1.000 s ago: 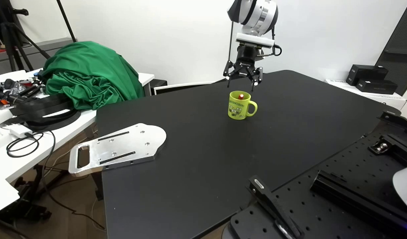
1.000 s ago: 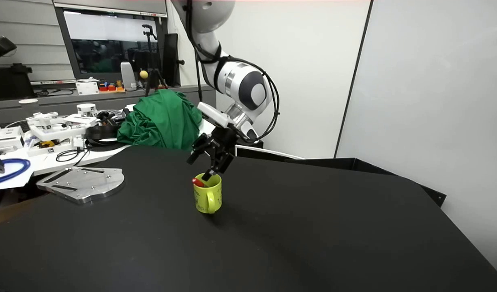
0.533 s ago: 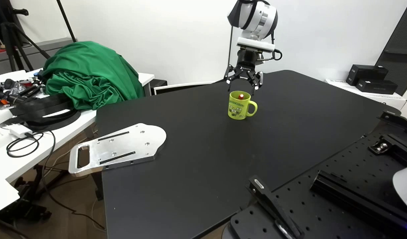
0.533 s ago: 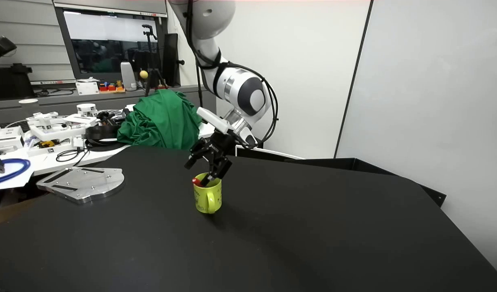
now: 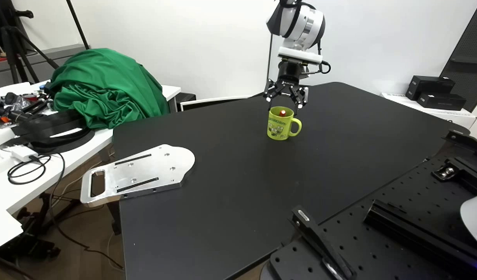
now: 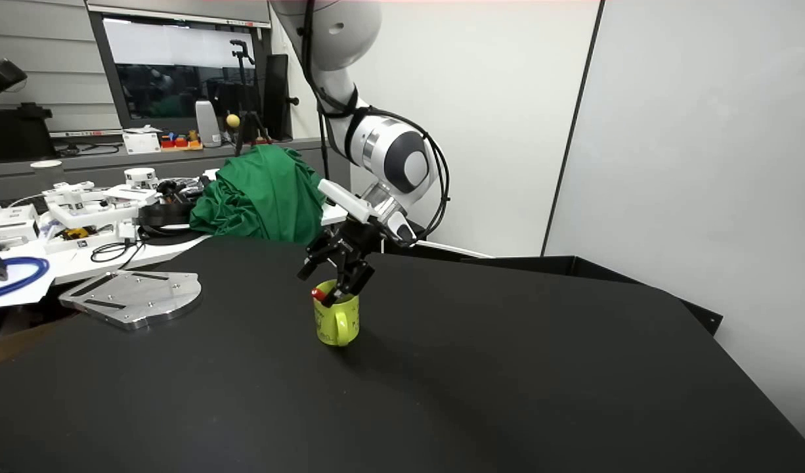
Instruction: Take the pen out of the mug and place it on the table
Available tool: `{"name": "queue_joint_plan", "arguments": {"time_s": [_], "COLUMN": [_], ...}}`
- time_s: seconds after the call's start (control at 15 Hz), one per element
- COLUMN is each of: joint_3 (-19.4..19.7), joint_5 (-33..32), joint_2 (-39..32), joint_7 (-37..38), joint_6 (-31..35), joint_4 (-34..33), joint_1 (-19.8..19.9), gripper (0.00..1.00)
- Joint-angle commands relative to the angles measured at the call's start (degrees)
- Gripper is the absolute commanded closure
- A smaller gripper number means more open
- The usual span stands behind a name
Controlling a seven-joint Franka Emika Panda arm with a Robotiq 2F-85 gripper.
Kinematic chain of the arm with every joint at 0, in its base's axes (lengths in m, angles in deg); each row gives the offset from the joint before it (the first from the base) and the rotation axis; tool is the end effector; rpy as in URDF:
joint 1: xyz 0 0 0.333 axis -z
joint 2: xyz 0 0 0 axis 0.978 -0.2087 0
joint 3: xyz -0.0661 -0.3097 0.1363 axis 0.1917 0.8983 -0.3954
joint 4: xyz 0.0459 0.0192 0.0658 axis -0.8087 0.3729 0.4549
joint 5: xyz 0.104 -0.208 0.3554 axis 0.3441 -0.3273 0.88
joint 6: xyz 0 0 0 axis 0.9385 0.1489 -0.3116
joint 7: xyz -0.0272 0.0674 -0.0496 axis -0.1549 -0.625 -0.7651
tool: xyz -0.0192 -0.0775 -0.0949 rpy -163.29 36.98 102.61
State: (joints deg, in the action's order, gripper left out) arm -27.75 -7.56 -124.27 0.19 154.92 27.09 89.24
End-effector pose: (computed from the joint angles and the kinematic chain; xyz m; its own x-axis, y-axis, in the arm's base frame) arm 0.6494 -0.1018 0.0402 0.6123 -0.3351 -0.7161 -0.6000 -0.7867 -0.1449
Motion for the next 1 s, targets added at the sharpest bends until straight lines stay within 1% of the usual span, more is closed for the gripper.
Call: {"name": "queue_joint_plan", "arguments": {"time_s": [0.0,0.07,0.2,0.33,0.53,0.6,0.73,0.93], "joint_3": [-0.2,-0.2,-0.2,-0.1,-0.3,-0.4,-0.7,-1.0], "joint_5": [0.3,0.2,0.2,0.1,0.3,0.4,1.2,2.4], "joint_2": [-0.6,-0.6,-0.7,-0.6,-0.4,-0.2,0.3,1.5], "joint_7": [0.1,0.1,0.1,0.1,0.3,0.3,0.3,0.4], "joint_6": [0.0,0.1,0.4,0.7,-0.4,-0.5,-1.3,-2.8], "joint_4": [-1.0,-1.0,-1.1,-1.1,-1.4,-1.4,-1.7,-2.5], "joint_1": [0.4,0.4,0.4,0.3,0.6,0.7,1.2,1.6], "gripper": [0.36,0.45,0.60,0.72,0.94,0.98,0.94,0.94]}}
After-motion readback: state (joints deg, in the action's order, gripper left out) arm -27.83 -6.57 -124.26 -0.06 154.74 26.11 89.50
